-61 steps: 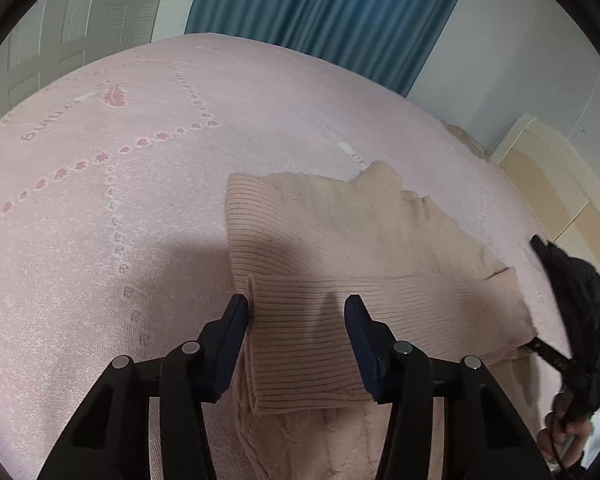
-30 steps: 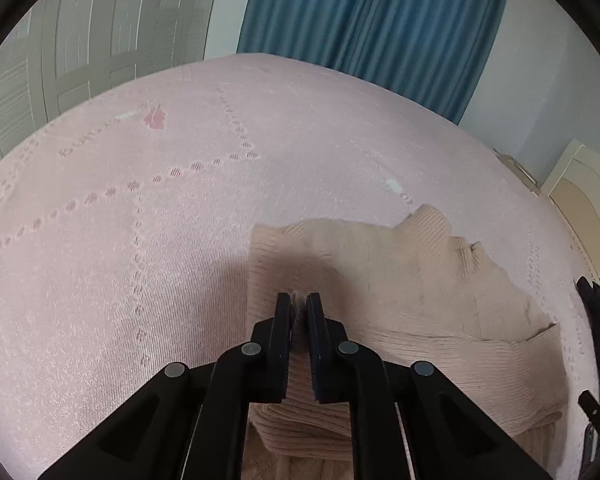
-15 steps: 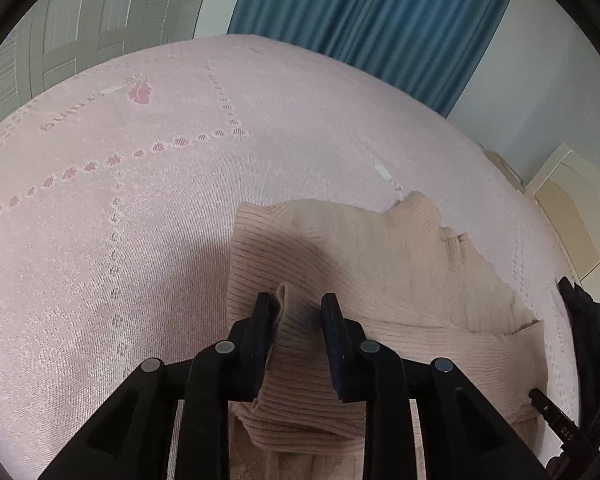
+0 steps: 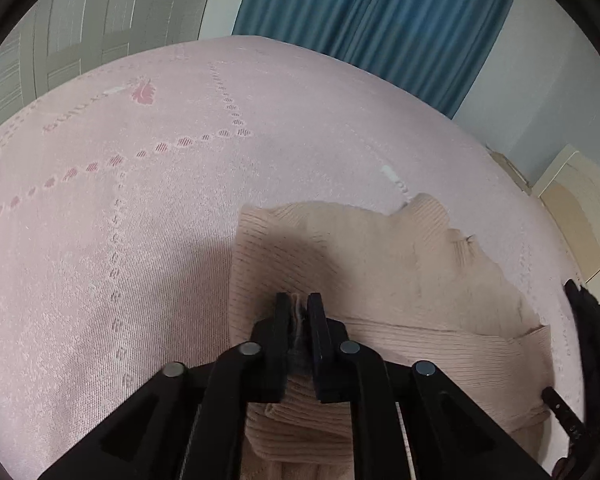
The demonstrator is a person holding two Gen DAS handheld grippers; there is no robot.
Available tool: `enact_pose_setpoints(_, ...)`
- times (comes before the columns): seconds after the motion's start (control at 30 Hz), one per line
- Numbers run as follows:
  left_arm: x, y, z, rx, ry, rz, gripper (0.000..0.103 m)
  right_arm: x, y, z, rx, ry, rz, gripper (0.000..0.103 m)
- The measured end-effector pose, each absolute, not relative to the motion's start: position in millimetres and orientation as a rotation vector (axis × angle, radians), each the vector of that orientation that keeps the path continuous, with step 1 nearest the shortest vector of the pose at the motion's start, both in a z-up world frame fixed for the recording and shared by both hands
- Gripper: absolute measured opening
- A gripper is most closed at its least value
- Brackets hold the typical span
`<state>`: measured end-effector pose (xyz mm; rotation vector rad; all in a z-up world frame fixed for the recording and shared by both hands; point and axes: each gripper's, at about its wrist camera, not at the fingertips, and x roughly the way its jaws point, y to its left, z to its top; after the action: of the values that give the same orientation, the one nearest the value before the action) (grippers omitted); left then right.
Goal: Fold small clothes
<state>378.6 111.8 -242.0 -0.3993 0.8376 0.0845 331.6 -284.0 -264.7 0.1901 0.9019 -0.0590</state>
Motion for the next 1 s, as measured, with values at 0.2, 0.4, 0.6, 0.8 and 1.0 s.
enact_pose_setpoints(0.2,372.7,96.6,-242.1,-0.259,0.876,0.138,0.058,332.2,-282.0,-271.1,0.13,0.932,-0.078,0.047)
enact_pose_setpoints(0.4,356.8,98.1,-231.6,-0.255,0.832,0.135,0.058,321.8,-289.2,-262.0,0.153,0.928,-0.071,0.05)
enact_pose_setpoints(0.6,323.2,90.2,-216.0,-0.22,0.749,0.084,0.058,294.2,-290.5,-245.0,0.102,0.855,-0.118,0.05)
enact_pose_setpoints(0.8,278.8,87.9,-212.7,-0.184,0.753,0.044,0.058,253.6,-290.4,-229.3,0.109,0.793,-0.12,0.05)
enact_pose_setpoints(1.0,206.1,112.0,-215.9,-0.302,0.801,-0.017,0.058,178.2,-301.3,-230.0,0.174,0.826,0.007,0.048)
